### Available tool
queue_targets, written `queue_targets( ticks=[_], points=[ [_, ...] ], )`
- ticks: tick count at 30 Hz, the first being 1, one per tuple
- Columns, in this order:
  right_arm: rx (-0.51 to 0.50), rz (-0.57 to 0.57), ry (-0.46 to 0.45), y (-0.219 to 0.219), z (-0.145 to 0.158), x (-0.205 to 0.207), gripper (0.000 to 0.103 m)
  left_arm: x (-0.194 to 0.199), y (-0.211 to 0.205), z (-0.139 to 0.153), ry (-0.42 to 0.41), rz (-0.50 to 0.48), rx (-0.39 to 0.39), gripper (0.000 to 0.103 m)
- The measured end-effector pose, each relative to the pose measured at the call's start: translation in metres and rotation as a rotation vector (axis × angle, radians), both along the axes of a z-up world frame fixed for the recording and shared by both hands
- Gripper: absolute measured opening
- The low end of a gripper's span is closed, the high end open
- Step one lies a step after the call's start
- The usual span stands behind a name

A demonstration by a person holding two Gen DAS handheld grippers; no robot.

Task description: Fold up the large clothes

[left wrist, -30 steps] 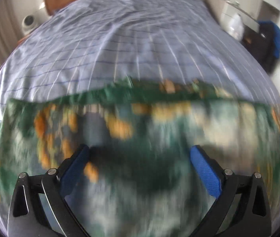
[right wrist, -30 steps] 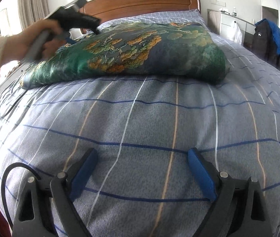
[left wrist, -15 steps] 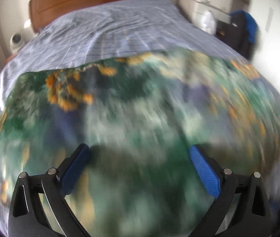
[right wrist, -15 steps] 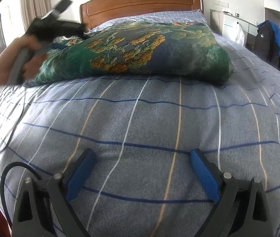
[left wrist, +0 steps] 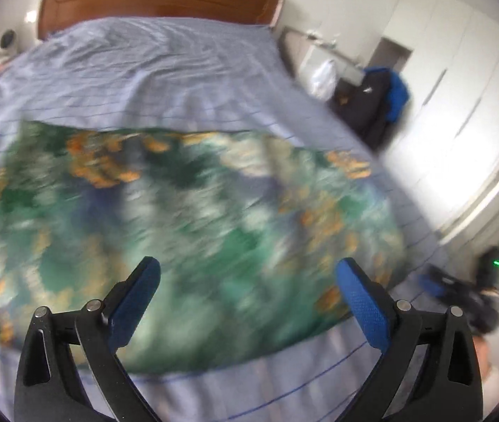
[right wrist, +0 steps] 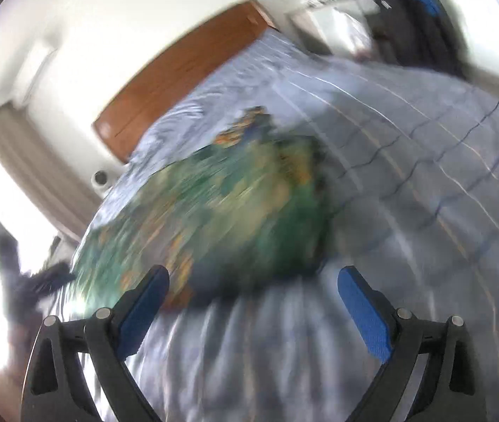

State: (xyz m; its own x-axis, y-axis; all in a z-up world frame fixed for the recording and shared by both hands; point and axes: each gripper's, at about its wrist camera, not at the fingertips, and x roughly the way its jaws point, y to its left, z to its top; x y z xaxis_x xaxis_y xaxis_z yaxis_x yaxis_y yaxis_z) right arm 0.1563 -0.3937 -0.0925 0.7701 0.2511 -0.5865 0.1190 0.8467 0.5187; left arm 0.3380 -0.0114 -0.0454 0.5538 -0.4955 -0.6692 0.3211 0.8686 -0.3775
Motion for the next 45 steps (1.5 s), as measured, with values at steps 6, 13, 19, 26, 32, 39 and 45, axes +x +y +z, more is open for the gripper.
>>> queue_targets(
  ticks=[6, 13, 19, 26, 32, 39, 45],
  points=[
    [0.311, 0.014, 0.154, -0.023, -0.054, 0.069, 0.096, 0.025, -0.038, -0.036, 0.078, -0.069, -0.108, 0.095],
    [0.369, 0.022, 0.162, -0.008, -0.05, 0.076, 0.043, 0.034, -0.062, -0.055, 0.114, -0.131, -0.093, 0.099],
    [0.219, 0.132, -0.032, 0.05, 0.054, 0.061, 0.036, 0.036, 0.02, -0.02, 0.142, -0.066, -0.342, 0.098],
    [-0.092, 0.329, -0.201, 0.217, 0.137, 0.069, 0.036, 0.02, 0.169, 0.026, 0.075, 0.076, -0.493, 0.098],
    [-0.275, 0.523, -0.214, 0.381, 0.101, 0.077, 0.034, 0.003, 0.25, 0.006, 0.15, 0.111, -0.577, 0.099],
    [-0.503, 0.611, -0.264, 0.444, 0.058, 0.043, 0.034, 0.021, 0.223, -0.016, 0.232, 0.041, -0.556, 0.1],
    [-0.67, 0.635, -0.328, 0.452, 0.046, 0.022, 0.034, 0.052, 0.184, 0.004, 0.273, 0.037, -0.368, 0.093]
  ],
)
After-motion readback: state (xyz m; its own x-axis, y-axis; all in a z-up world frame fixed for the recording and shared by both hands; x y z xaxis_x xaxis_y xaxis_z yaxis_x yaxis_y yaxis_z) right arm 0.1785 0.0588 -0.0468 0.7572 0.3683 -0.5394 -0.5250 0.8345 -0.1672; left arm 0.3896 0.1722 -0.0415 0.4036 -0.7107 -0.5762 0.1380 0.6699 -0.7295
